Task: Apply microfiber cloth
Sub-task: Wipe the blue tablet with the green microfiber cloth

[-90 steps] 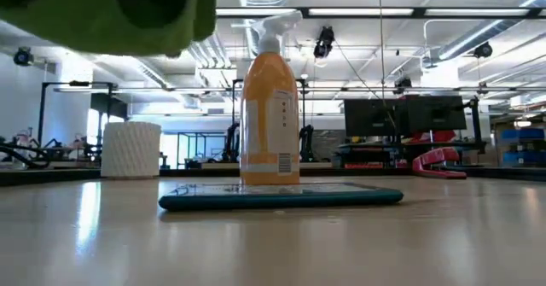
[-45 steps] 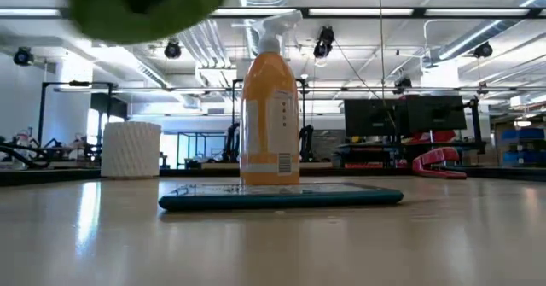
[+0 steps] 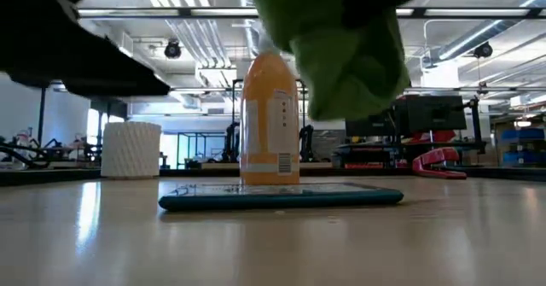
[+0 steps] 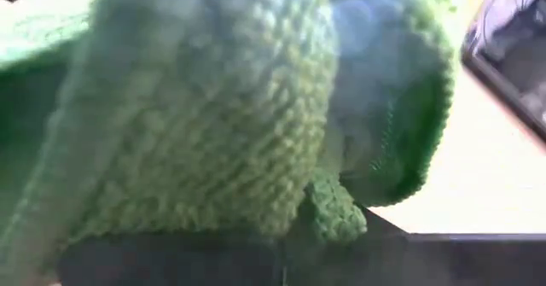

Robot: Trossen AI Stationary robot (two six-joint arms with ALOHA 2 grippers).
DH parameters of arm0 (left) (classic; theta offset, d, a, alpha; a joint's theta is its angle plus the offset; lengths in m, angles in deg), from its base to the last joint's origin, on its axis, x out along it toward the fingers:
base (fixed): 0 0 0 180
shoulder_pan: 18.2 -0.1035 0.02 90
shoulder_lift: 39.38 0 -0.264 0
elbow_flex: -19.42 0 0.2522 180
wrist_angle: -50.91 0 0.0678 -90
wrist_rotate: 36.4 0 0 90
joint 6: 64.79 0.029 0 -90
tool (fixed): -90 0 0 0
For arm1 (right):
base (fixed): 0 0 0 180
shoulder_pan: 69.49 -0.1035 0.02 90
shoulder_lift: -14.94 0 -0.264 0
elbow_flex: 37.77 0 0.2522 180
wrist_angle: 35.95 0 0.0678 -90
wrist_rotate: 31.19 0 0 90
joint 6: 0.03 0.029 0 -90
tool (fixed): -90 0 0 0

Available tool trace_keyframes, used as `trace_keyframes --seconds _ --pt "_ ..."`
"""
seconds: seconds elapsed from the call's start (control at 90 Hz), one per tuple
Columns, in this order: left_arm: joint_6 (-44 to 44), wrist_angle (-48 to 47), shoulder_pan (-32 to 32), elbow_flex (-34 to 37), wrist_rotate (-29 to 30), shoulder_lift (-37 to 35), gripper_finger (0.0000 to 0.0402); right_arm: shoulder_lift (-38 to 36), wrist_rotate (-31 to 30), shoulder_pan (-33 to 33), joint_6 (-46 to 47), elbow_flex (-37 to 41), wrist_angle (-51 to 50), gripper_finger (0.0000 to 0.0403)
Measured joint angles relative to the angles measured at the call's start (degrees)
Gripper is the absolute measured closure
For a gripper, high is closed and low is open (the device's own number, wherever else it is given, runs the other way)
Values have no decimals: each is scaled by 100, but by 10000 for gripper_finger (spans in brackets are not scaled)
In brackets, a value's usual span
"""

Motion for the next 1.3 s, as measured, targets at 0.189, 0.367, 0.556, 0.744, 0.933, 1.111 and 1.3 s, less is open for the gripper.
trace_keyframes --seconds 0.189,0.367,0.556,0.744,0.933,1.111,1.3 --pt "-22 477 -410 -64 -376 745 185 384 536 463 -593 209 678 403" --pt "-91 530 -567 -127 -1034 1225 198 828 973 795 -1266 251 1585 403" --pt "-332 776 -575 -142 -1078 1537 212 1210 1401 1062 -2165 247 2949 403" --pt "-332 795 -577 -142 -1128 1575 227 1249 1133 1168 -2305 236 2986 403" --pt "-319 791 -581 -138 -1180 1578 240 1149 388 1292 -1226 241 1761 403" --pt "-306 795 -581 -135 -1199 1583 249 1183 679 1347 -1090 247 2140 403" --pt "-277 805 -581 -133 -1209 1588 256 1210 1380 1365 -2160 247 3349 403"
